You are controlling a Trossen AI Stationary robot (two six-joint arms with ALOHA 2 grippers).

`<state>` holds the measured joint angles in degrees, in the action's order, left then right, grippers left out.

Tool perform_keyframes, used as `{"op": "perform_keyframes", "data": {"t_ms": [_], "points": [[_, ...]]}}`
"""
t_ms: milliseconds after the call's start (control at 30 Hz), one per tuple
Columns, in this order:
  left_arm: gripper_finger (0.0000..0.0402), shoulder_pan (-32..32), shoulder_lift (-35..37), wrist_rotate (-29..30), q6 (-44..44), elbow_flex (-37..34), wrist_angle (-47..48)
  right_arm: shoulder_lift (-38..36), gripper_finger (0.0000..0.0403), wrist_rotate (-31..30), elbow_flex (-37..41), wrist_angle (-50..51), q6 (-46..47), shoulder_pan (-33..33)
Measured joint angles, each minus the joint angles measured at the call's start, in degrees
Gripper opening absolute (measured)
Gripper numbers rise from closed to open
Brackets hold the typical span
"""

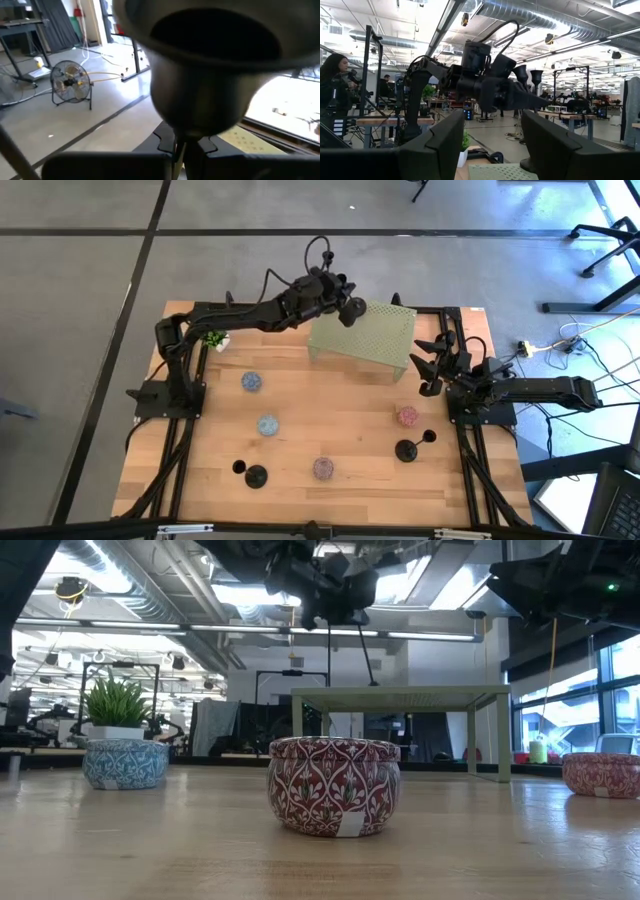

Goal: Pick & Place candle stick holders
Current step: Put the black candle holder on the shelf

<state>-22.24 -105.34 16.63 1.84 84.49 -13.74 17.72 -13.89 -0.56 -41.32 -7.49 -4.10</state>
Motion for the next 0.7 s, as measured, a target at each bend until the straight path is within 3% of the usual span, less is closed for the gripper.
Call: {"op": "perform_keyframes", "data": {"t_ms": [700], "points": [[0.0022, 0.4, 0.1, -1.3, 0.5, 0.0, 1.4, 0.0, 0.0203, 0.1, 0.0, 0.4, -0.3, 0.0]]}}
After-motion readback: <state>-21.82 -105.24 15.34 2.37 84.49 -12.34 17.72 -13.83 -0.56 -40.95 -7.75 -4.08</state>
